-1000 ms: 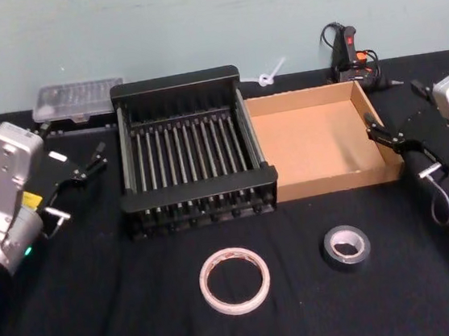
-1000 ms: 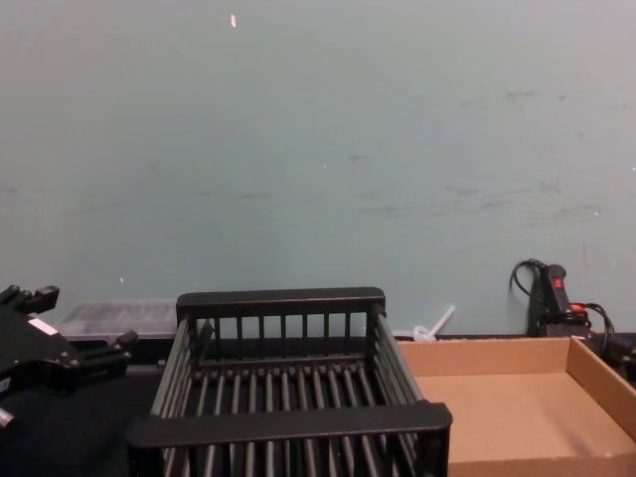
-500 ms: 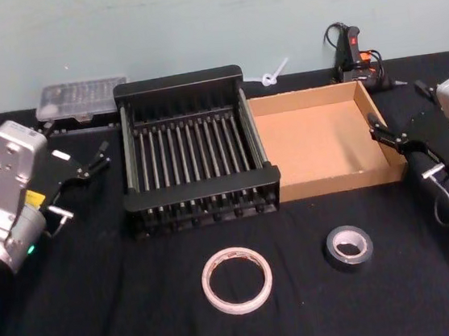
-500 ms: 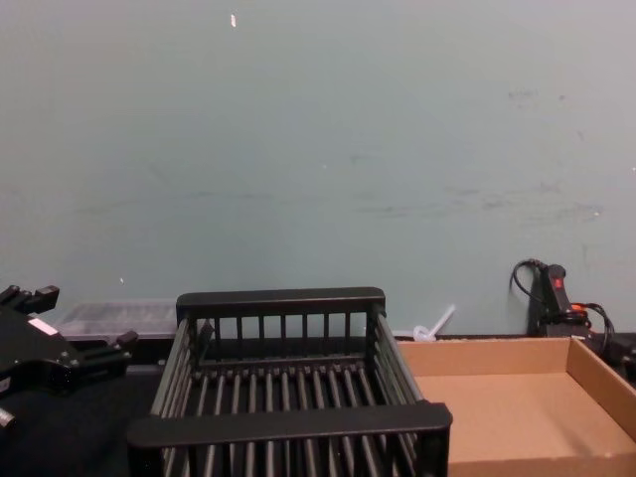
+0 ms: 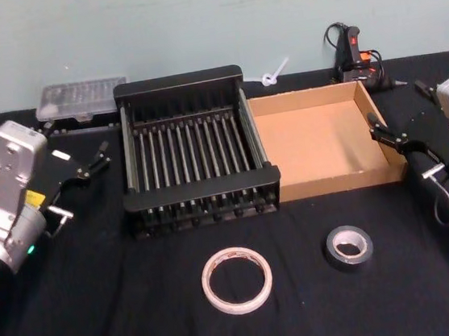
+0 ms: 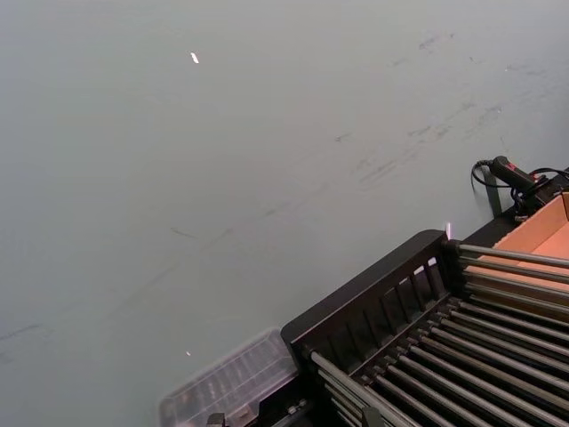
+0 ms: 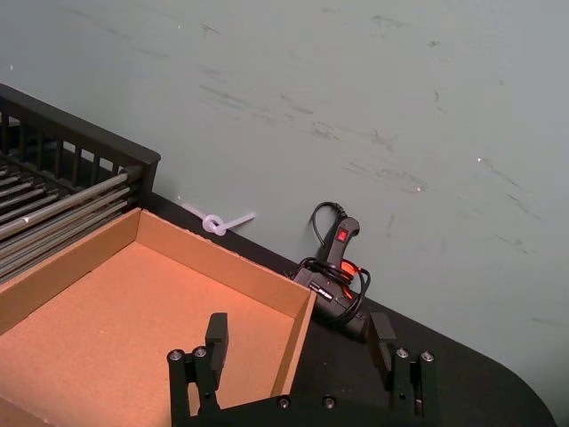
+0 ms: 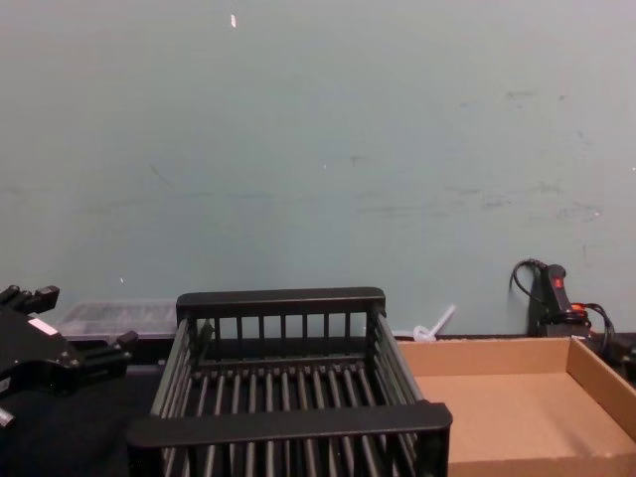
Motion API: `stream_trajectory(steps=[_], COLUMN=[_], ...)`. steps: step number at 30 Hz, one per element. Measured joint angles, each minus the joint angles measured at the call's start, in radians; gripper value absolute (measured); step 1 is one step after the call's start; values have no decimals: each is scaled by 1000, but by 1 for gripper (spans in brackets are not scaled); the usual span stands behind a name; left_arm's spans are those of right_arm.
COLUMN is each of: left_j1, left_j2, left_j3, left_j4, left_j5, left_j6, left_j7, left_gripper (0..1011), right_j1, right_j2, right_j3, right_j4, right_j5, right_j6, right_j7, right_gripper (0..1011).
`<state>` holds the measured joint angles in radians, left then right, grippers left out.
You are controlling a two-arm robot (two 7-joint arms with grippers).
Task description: Pick up the white tape and place it into the black box , Pick up the silver tape and place it into the brown box.
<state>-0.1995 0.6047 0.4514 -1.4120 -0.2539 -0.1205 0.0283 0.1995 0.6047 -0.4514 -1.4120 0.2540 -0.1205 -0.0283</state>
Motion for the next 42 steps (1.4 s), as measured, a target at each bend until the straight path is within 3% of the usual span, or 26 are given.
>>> stream_trajectory(steps=[10, 18, 32, 42], left_j1=[0, 0, 0, 0], left_j2=[0, 0, 0, 0], left_j3=[0, 0, 0, 0], left_j4=[0, 0, 0, 0], left_j5=[0, 0, 0, 0], left_j6=[0, 0, 0, 0], left_j7=[0, 0, 0, 0], left_gripper=[1001, 1001, 1001, 1001], right_j1=[0, -22, -110, -211], right_j2=[0, -6, 13, 34], right_j3=[0, 29, 82, 118], right_j4=[0, -26, -154, -270], right_j5=[0, 11, 56, 103], right_j6=[0, -11, 4, 84], right_j7=[0, 24, 78, 113], right_gripper=[1000, 1000, 1002, 1000])
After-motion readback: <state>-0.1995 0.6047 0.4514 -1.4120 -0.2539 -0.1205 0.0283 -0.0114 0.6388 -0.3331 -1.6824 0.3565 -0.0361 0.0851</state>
